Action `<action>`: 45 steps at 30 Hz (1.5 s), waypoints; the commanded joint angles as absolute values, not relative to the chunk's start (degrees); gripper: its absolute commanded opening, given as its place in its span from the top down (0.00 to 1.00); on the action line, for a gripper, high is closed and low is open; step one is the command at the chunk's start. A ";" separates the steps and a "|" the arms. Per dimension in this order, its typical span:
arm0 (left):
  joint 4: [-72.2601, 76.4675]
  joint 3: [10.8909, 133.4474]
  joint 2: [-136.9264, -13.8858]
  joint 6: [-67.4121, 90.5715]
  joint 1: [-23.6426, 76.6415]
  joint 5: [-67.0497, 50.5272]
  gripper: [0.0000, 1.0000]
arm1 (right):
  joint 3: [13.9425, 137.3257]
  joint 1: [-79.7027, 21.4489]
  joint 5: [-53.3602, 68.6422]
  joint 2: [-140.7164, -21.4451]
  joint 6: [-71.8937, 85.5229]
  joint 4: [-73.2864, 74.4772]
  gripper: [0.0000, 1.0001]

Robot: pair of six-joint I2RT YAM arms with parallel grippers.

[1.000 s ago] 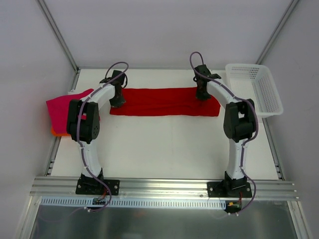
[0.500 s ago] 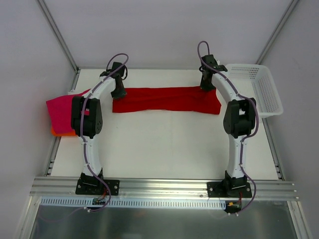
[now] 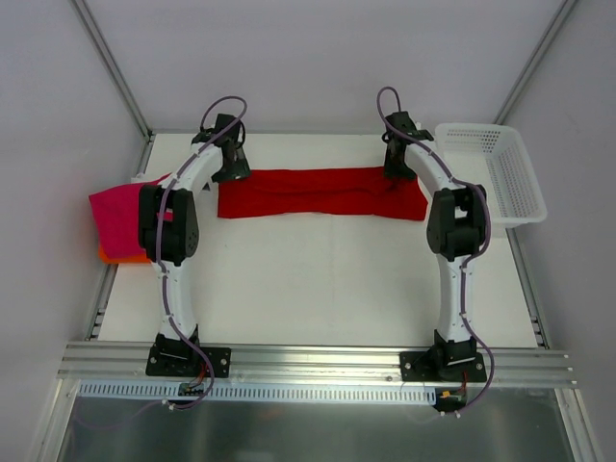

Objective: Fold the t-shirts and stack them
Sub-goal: Fold the tshirt

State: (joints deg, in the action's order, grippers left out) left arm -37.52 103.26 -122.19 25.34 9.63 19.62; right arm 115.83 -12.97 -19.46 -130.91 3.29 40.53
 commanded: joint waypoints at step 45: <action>-37.00 100.99 -125.77 25.13 11.43 8.00 1.00 | 97.65 -16.00 -13.89 -123.84 12.13 41.22 1.00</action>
